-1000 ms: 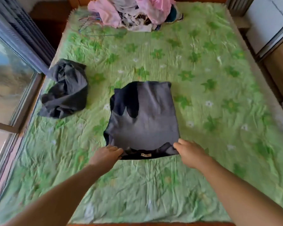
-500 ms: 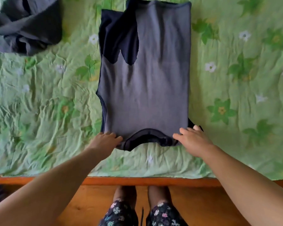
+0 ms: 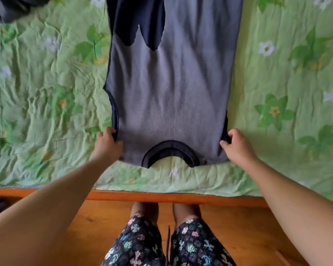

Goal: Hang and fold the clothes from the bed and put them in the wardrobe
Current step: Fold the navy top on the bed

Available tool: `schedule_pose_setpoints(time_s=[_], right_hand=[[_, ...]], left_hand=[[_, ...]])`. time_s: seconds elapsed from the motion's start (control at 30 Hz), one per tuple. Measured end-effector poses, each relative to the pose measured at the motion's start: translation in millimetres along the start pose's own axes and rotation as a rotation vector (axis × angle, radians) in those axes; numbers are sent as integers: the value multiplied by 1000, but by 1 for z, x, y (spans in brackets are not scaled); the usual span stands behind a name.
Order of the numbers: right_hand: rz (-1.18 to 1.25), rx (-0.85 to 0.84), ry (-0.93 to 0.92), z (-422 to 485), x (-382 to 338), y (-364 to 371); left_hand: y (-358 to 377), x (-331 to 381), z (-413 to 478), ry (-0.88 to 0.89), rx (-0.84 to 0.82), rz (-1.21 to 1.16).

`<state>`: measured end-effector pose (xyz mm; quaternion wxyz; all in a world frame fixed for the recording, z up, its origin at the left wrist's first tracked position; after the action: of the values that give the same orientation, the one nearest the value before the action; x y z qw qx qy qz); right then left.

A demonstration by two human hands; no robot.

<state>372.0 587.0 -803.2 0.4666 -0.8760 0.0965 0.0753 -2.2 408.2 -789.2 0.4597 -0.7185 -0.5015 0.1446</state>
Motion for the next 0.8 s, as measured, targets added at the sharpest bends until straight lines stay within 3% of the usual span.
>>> schedule_pose_setpoints(time_s=[0.07,0.2,0.33,0.47,0.57,0.67,0.8], right_hand=[[-1,-121,8,4,7,8],[-4,-85,76,-8,33,7],[-43,-152,125,-13,41,9],[28,123,86,-8,15,0],[262,219,69,8,-4,-4],[542,165,161,37,-24,-12],[877,54,309,77,-48,-25]], left_hand=[[3,-6,5,-61,-28,-10],[4,-18,8,-20,-39,177],[1,-22,6,22,-102,297],[0,-15,9,-10,-89,223],[1,-3,25,-48,19,-26],[-5,13,53,-195,78,-433],[-17,38,81,-338,39,-892]])
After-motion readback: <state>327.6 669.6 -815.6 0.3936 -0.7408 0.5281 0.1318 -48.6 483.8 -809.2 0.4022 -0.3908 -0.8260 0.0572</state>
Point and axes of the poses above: each hand's wrist, its own z-axis towards the middle knuckle, its own y-axis out of the palm, x = y × z, the point moved 2 cm from there along z, towards the middle knuckle, and after that the axes turned 8 degrees about x, right-handed, at the moved point
